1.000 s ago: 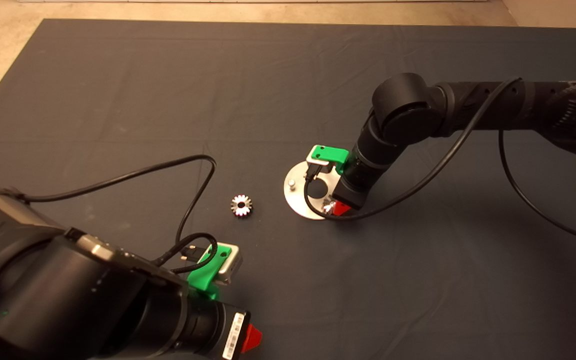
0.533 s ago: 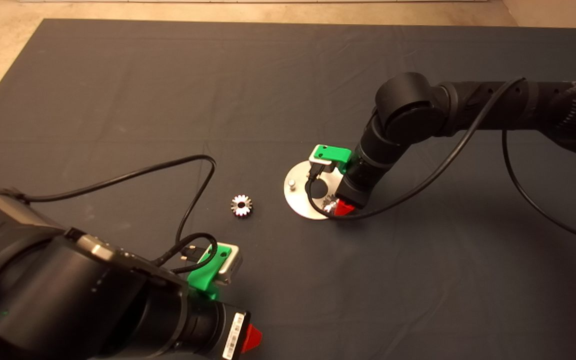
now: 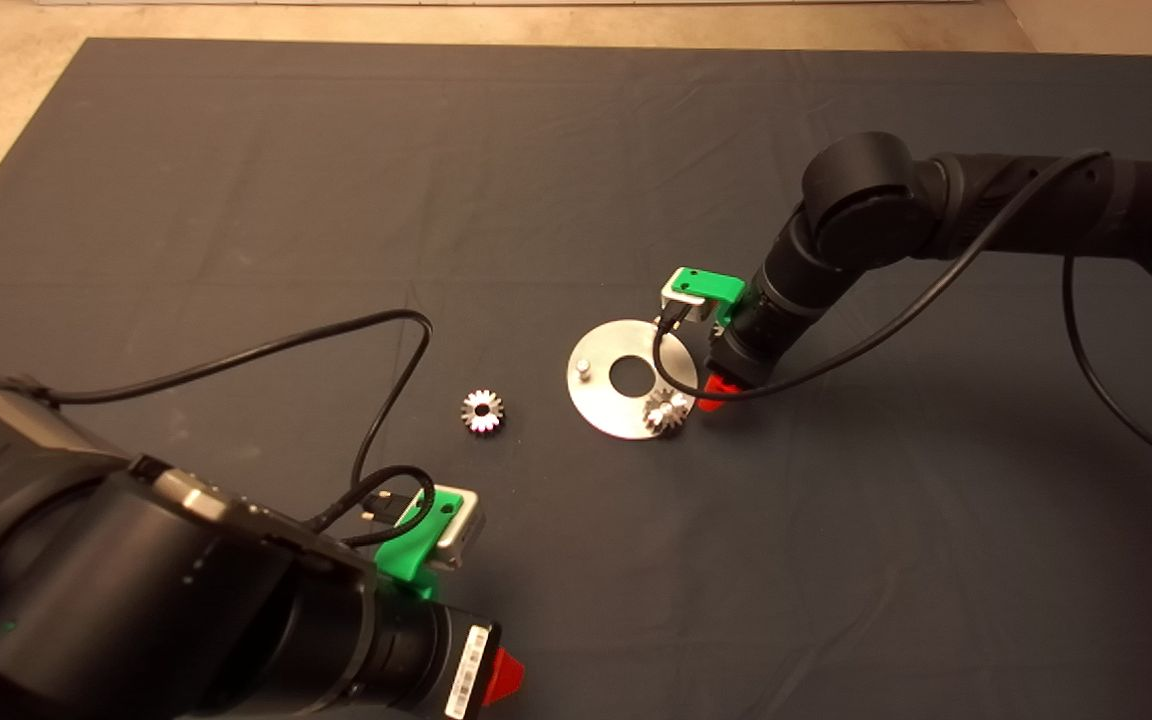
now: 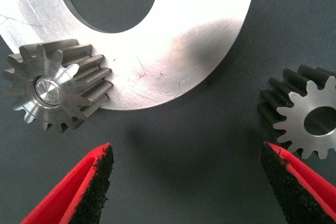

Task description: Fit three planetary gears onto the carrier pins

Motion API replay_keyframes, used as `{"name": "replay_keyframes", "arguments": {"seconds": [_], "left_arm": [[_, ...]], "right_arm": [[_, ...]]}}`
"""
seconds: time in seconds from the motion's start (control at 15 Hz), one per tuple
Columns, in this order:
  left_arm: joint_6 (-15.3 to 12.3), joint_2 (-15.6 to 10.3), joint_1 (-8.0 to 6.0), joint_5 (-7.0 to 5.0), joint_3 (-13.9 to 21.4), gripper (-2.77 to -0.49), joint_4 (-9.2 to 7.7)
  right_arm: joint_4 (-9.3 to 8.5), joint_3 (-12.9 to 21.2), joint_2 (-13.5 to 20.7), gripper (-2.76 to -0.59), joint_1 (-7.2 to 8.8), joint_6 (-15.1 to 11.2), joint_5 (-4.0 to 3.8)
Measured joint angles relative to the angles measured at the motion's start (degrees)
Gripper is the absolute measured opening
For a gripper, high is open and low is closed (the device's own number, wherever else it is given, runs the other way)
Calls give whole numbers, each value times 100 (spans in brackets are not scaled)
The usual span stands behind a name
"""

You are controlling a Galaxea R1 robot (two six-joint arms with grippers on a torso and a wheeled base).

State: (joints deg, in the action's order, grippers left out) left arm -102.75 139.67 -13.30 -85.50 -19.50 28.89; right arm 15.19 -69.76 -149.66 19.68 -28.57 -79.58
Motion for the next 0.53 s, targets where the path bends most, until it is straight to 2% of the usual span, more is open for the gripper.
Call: {"name": "replay_keyframes", "arguments": {"seconds": [0.13, 0.2, 0.53], "left_arm": [[0, 0, 0, 0, 0, -119, 1], [0, 0, 0, 0, 0, -119, 1], [-1, -2, 0, 0, 0, -119, 2]], "right_arm": [[-1, -108, -15, -131, 0, -1, 122], [-4, -160, -20, -131, 2, 0, 156], [-45, -366, -23, -131, 38, 67, 207]]}}
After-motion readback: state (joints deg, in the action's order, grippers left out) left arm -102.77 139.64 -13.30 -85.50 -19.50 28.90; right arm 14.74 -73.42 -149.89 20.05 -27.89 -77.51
